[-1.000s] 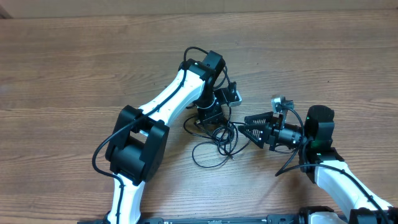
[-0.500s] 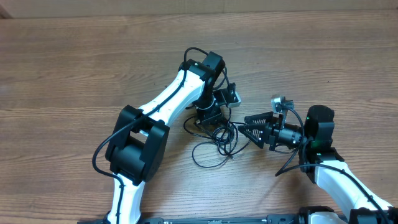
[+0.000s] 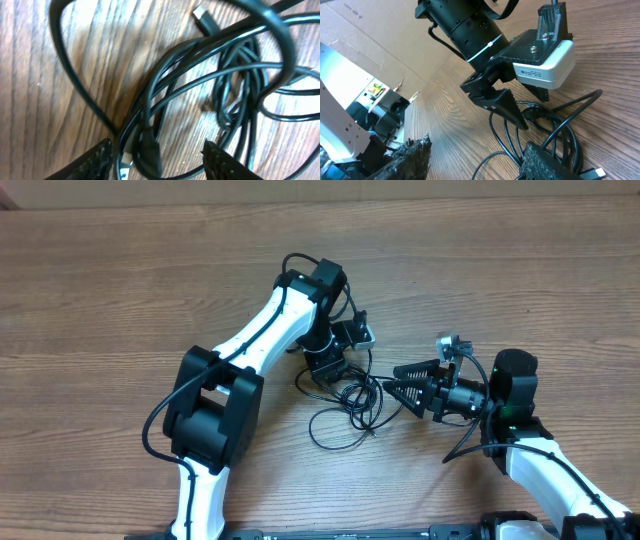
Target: Untangle cables
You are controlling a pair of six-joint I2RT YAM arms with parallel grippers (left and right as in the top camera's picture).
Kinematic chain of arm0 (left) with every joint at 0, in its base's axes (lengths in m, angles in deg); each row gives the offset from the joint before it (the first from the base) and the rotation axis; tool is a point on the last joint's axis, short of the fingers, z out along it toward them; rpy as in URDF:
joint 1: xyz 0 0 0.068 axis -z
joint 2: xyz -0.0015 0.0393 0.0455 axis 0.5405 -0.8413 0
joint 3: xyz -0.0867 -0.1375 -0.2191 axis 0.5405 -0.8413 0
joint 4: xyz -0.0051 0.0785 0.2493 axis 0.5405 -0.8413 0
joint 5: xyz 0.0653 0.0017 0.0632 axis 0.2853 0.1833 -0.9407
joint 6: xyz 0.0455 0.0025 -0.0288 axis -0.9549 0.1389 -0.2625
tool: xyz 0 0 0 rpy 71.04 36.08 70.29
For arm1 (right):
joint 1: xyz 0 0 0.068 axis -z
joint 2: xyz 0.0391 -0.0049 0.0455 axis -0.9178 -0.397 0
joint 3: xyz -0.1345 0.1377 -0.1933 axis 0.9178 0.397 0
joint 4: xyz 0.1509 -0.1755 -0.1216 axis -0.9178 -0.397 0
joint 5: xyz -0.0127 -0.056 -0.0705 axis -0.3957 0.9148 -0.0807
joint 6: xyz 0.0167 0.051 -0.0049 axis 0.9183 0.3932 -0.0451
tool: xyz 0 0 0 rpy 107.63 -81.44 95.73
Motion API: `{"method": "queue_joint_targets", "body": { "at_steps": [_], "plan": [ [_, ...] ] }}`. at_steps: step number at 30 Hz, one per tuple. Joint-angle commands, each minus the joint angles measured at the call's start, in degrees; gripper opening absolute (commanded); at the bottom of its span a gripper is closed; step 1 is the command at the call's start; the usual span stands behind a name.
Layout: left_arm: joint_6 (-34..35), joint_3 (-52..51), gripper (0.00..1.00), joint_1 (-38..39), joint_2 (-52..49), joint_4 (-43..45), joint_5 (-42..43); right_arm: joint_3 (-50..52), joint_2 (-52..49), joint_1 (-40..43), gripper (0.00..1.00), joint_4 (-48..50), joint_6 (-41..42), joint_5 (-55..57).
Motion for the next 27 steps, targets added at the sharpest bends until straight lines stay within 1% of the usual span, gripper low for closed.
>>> {"method": "queue_joint_targets", "body": {
  "at_steps": [1,4,8,12,14,18,20,23,27],
  "plan": [
    [-1.9,-0.57,0.63,0.68,-0.46,0.07,2.99,-0.7,-0.07,-0.24,0.59,0.17,0.17,0.74],
    [-1.92,-0.57,0.63,1.27,-0.46,-0.13,2.32,-0.7,-0.07,-0.24,0.59,0.2,0.17,0.74],
    [-2.51,-0.57,0.64,2.32,-0.46,0.22,-1.75,-0.7,-0.07,-0.24,0.59,0.2,0.17,0.74],
    [-6.58,-0.57,0.65,2.86,-0.46,1.4,-5.99,-0.7,-0.07,-0.24,0.59,0.17,0.2,0.72],
    [-7.63,-0.57,0.65,2.86,-0.46,1.73,-6.05,-0.7,-0.07,-0.24,0.59,0.17,0.2,0.7],
    [-7.93,-0.57,0.61,2.84,-0.46,1.46,-5.88,-0.7,-0.07,-0.24,0.59,0.17,0.17,0.72],
    [-7.93,-0.57,0.61,2.84,-0.46,1.49,-5.14,-0.7,-0.07,-0.24,0.59,0.2,0.17,0.76],
    [-8.44,-0.59,0.63,2.89,-0.46,1.75,-1.9,-0.7,-0.07,-0.24,0.59,0.17,0.17,0.76],
    [-8.39,-0.59,0.61,3.1,-0.46,2.36,-1.73,-0.7,-0.07,-0.24,0.58,0.17,0.2,0.74]
  ]
}}
